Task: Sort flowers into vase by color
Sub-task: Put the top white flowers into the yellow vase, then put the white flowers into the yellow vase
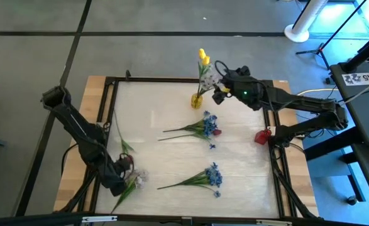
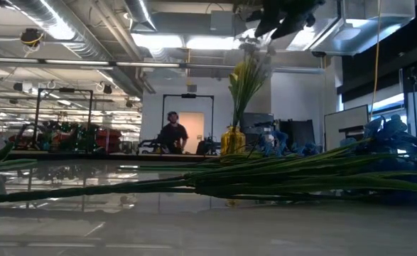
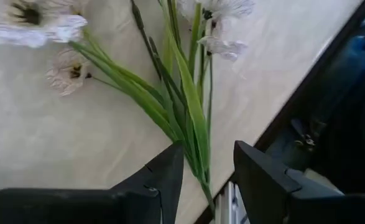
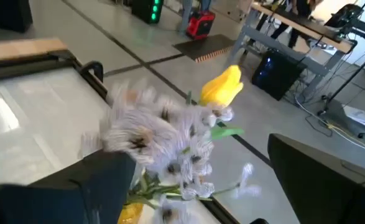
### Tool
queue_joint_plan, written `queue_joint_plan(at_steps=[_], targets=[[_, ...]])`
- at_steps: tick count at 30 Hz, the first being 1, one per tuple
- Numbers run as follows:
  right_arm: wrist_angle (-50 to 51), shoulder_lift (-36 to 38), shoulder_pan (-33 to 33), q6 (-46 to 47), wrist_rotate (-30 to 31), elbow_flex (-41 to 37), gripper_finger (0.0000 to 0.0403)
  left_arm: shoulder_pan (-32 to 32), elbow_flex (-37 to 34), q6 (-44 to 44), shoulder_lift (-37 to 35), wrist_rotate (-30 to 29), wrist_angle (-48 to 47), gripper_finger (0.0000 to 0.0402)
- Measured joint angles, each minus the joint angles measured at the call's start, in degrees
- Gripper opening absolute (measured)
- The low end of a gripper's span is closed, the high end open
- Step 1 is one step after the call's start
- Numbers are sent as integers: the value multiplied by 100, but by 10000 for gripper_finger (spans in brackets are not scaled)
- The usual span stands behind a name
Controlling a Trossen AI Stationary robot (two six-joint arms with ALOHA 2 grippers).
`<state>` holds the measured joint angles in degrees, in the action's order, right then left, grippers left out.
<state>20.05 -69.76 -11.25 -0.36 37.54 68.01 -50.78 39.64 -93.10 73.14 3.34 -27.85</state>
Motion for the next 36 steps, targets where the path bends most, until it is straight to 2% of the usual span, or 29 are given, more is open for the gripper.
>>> queue_joint_plan(at_steps=[6, 13, 18, 22, 23, 27, 33, 36], targets=[[13, 28, 21, -11, -20, 0, 358, -44, 0, 30, 610, -25, 469, 137], [14, 28, 562, -3, -101, 0, 358, -42, 0, 230, 1285, -249, 613, 134], [39, 30, 1324, -17, 144, 0, 358, 26, 51, 715, 1753, -324, 1093, 90], [162, 129, 1992, -34, 190, 0, 358, 305, 302, 1718, 1749, -1089, 1108, 19], [263, 156, 2145, -32, 192, 0, 358, 437, 381, 2019, 1688, -1247, 1060, 12], [605, 214, 2690, 190, 465, -2, 358, 1143, 579, 3368, 1295, -1477, 1023, 11], [1374, 708, 3613, 928, 2128, 4, 358, 2333, 590, 5500, 614, -1667, 1171, 5], [2109, 972, 3759, 1675, 2120, -2, 358, 2905, 590, 6639, 422, -1584, 1801, 7]])
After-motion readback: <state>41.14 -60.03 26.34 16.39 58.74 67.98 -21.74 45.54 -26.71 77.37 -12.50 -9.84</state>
